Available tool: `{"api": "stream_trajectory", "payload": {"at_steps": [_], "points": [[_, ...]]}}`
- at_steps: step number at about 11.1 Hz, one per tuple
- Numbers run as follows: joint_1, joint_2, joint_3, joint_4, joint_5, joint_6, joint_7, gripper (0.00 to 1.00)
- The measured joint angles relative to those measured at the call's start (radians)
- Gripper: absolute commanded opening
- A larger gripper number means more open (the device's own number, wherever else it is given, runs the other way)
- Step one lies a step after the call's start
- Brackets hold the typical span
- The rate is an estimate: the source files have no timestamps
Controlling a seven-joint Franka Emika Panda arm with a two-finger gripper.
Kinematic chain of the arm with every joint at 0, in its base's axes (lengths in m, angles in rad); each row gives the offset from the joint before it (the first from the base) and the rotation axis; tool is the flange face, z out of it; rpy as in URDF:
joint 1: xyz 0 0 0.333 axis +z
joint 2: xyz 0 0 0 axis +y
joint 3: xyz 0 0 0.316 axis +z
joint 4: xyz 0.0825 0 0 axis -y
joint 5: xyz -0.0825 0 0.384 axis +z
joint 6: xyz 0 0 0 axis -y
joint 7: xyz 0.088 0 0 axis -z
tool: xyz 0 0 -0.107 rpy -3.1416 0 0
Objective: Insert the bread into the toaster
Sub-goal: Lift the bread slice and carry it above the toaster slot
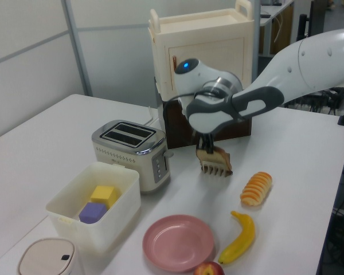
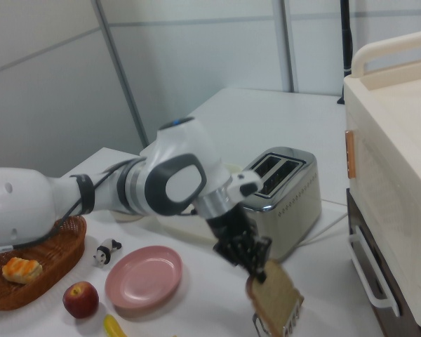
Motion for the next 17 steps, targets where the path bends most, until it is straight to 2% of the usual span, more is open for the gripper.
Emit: {"api": "stream_trajectory", "payload": {"at_steps": [3, 4, 5, 7, 11, 13, 15, 17], "points": [[-0.001, -0.045, -0.061, 0.137, 0.018, 0.000, -0.076, 0.00], [-0.001, -0.059, -0.066, 0.175, 0.089, -0.001, -0.083, 0.00], [0.000, -0.068, -0.066, 0.218, 0.193, -0.003, -0.085, 0.00], [0.002, -0.072, -0.065, 0.281, 0.335, -0.004, -0.078, 0.00], [0.006, -0.065, -0.061, 0.326, 0.604, 0.083, -0.052, 0.00], [0.033, -0.031, -0.059, 0.326, 0.649, 0.194, -0.011, 0.00], [0.080, 0.037, -0.058, 0.326, 0.650, 0.325, 0.019, 0.00], [0.116, 0.091, -0.057, 0.329, 0.650, 0.369, 0.025, 0.00]]}}
